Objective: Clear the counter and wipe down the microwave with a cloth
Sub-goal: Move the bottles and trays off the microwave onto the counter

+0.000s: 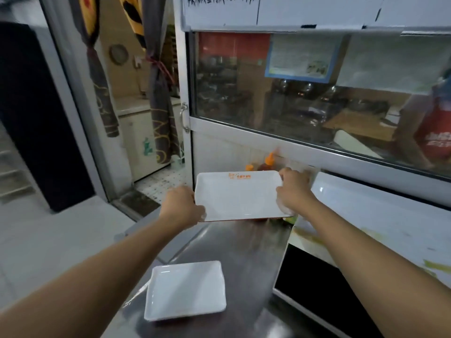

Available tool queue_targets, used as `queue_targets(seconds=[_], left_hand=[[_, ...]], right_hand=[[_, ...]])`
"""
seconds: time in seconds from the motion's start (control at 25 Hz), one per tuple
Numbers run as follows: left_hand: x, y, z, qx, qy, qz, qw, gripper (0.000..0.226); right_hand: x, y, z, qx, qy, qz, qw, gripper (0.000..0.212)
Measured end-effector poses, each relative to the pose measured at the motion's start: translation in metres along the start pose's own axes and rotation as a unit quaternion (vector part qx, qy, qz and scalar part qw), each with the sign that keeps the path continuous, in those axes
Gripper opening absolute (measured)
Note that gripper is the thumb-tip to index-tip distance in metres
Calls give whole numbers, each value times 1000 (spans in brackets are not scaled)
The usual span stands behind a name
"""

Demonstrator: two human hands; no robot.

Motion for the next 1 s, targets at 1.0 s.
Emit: queue_targets(seconds=[1.0], left_hand=[[-111,-69,247,160,68,84,981,29]], right_hand=[[-251,-130,7,-13,49,152,987,23]])
Point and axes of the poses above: each hand's wrist, its own y-axis towards the middle knuckle, its own x-axis out of the back of the hand, z = x × y, the point moved 4 cm from there along y, towards the middle knuckle, and after that the axes turned 4 degrees about -z, right-handed, at the moved point
